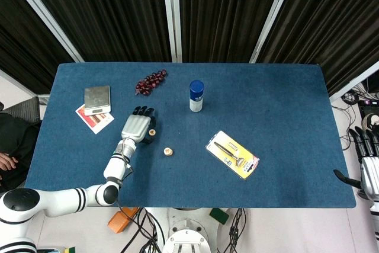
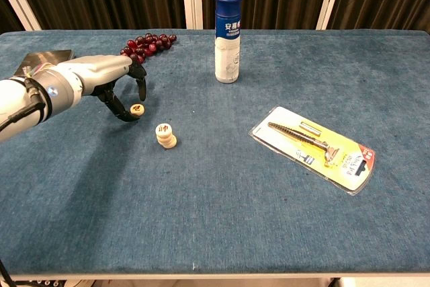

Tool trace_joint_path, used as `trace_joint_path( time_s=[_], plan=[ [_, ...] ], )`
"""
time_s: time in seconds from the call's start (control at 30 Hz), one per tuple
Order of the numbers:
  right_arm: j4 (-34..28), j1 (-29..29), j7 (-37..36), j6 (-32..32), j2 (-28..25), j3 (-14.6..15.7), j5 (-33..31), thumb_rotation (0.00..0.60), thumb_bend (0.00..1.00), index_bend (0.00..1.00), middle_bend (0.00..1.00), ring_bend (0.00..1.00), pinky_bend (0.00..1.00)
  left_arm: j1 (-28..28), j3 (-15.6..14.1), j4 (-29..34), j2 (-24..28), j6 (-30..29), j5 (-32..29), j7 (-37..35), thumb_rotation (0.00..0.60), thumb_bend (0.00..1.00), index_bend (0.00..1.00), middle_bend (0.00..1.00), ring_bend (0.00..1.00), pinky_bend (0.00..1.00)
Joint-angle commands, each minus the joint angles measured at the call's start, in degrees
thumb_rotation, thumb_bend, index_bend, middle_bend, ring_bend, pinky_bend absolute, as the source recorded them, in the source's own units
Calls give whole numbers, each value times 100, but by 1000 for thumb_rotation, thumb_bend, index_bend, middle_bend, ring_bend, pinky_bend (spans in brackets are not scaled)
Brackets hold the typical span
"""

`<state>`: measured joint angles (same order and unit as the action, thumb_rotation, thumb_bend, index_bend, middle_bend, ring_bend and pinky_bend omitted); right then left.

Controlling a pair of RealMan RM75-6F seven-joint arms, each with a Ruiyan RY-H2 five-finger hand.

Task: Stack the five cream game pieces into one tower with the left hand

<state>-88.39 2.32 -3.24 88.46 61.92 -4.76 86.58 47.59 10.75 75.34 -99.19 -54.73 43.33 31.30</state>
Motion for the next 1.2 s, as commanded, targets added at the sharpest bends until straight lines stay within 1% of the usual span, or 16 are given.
trace_joint_path(
  time_s=[0.03,0.37,0.63,0.8,0.87,1.0,1.2],
  plan=[
    [-3,11,15,-15,3,-3,-1,600,174,0,99,0,60,-10,-16,-22,0,-2,14,6,600,263,416,81,0,0],
    [-37,35,69,-43,10,-9,-5,600,174,0,99,0,60,-23,-1,-96,-15,92,-13,-44,600,305,455,81,0,0],
    [-69,17,99,-18,-5,-11,-17,600,175,0,99,0,60,-17,-3,-184,-66,124,-21,-35,600,319,489,91,0,0],
    [-85,13,111,-8,-8,-4,-2,600,174,0,99,0,60,-36,-6,-210,-62,124,0,-57,600,367,524,110,0,0],
    [-93,14,110,0,-10,-5,10,600,175,0,99,0,60,-63,-1,-106,11,99,49,-93,600,389,528,113,0,0],
    [-101,34,118,-19,-10,-2,31,600,175,0,99,0,60,-151,18,301,246,-84,257,-190,600,394,528,113,0,0],
    [-97,44,115,-6,3,4,74,600,174,0,99,0,60,-328,-87,1344,811,-328,729,-298,600,375,528,114,0,0]
  ],
)
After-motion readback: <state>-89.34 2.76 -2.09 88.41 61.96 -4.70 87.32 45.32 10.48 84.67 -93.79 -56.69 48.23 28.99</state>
